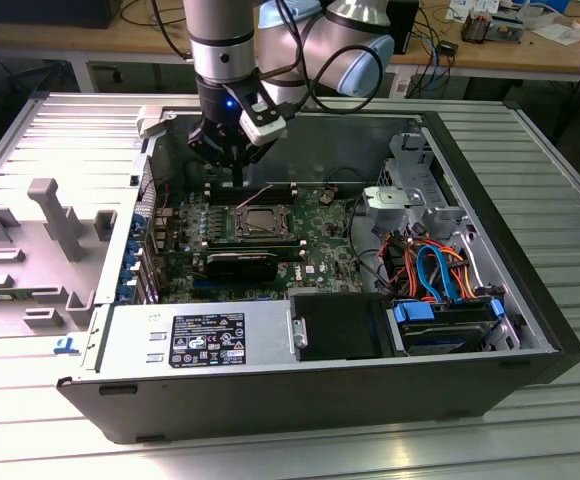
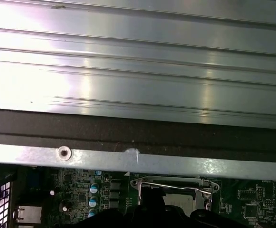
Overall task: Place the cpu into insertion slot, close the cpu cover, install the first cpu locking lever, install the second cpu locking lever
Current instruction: 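Install the first cpu locking lever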
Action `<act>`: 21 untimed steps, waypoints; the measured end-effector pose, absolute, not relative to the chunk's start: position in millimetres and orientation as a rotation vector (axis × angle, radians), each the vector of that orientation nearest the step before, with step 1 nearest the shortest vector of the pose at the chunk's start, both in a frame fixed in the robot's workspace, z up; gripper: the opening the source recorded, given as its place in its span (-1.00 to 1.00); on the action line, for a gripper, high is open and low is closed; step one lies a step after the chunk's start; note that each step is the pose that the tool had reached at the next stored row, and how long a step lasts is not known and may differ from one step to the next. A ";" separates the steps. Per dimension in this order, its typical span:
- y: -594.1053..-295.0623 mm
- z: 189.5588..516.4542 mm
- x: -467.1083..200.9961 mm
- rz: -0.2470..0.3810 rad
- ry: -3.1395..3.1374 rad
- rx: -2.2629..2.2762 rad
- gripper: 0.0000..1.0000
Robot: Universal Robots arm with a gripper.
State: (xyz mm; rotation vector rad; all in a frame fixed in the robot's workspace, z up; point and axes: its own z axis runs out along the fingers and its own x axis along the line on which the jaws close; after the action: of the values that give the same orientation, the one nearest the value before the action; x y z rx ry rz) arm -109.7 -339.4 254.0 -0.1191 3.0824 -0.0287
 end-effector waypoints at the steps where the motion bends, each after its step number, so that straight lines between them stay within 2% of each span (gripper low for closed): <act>1: -339.4 253.7 -109.6 -0.029 3.082 -0.119 -0.79; 21: -339.4 246.1 -109.5 -0.029 3.082 -0.119 -0.79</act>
State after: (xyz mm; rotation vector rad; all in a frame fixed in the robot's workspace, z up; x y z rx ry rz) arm -109.5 -339.4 246.1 -0.1192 3.0824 -0.0288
